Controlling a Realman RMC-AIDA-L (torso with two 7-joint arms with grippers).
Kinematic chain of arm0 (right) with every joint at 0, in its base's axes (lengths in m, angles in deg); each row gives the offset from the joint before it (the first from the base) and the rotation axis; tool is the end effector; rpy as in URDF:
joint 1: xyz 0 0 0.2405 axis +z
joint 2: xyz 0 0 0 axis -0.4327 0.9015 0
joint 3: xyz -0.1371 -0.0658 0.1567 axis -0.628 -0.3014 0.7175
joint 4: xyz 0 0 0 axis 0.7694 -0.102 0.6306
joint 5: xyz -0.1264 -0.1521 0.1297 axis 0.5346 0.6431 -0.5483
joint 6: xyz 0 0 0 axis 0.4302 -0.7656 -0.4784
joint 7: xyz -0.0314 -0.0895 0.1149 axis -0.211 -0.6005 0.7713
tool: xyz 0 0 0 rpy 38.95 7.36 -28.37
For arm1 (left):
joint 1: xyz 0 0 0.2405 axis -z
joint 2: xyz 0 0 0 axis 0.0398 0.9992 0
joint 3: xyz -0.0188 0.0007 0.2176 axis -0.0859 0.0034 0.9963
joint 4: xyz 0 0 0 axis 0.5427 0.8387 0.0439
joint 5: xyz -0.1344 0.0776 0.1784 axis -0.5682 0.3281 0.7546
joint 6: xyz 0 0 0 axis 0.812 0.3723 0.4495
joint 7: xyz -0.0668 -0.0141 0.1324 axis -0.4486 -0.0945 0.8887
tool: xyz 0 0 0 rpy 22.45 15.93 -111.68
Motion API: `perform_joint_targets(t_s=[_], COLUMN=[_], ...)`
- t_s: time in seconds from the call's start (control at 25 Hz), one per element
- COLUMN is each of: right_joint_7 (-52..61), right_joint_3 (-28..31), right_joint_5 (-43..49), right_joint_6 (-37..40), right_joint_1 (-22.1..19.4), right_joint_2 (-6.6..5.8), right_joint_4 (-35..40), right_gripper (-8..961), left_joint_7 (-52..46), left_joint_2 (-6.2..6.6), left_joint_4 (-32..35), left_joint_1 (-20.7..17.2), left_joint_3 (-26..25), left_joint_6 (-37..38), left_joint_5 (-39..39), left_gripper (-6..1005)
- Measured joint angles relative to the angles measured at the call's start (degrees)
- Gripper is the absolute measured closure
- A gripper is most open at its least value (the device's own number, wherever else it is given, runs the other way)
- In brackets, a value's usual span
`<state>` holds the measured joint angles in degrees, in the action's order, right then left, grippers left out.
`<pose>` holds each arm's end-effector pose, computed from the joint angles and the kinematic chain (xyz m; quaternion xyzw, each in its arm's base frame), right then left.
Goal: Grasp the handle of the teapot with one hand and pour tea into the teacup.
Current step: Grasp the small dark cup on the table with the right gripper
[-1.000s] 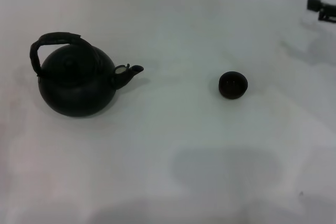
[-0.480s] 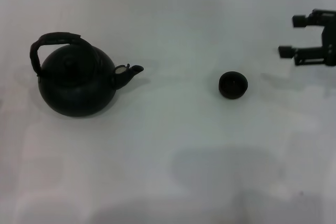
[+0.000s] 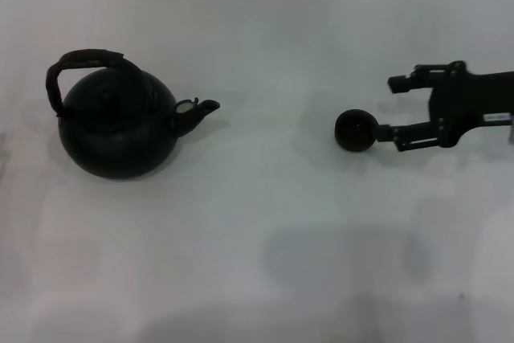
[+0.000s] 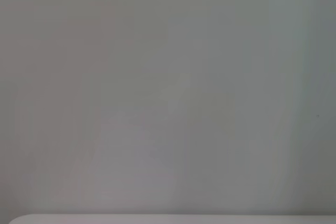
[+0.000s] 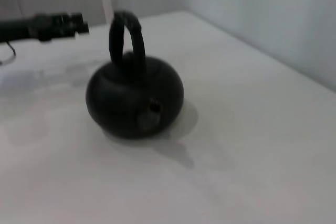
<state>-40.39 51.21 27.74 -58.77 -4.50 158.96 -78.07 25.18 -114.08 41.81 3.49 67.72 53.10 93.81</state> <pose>0.2492 0.3362 0.0294 -0.9740 0.1542 0.0900 0.1397 -0.4025 0.2018 0.0240 -0.6699 -0.2968 -0.2724 0.6237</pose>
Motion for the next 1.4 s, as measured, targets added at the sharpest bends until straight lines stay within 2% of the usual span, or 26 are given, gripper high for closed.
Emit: perform_joint_targets(t_s=[0.28, 0.44, 0.8, 1.16, 1.4], right_joint_7=[-1.00, -0.85, -0.80, -0.53, -0.45], right_joint_3=[-8.02, -11.51, -13.55, -20.23, -20.42], right_joint_5=[-0.78, -0.63, -0.37, -0.43, -0.71], right_joint_6=[9.63, 12.56, 14.67, 21.92, 22.40], right_joint_1=[0.30, 0.42, 0.75, 1.47, 3.18], right_joint_2=[0.11, 0.17, 0.14, 0.18, 0.23], right_joint_4=[0.42, 0.45, 1.95, 2.62, 5.03], right_gripper=[96, 96, 96, 97, 97], left_joint_7=[0.00, 0.00, 0.00, 0.00, 0.00], left_joint_2=[0.01, 0.01, -0.07, -0.04, -0.01], left_joint_4=[-0.02, -0.02, -0.11, -0.10, 0.03], left_joint_1=[0.16, 0.61, 1.13, 1.64, 1.74], left_joint_3=[0.00, 0.00, 0.09, 0.08, 0.08], left_joint_6=[0.00, -0.01, -0.03, -0.32, -0.57], left_joint_5=[0.00, -0.01, -0.01, -0.01, -0.09], left_gripper=[224, 224, 224, 224, 223])
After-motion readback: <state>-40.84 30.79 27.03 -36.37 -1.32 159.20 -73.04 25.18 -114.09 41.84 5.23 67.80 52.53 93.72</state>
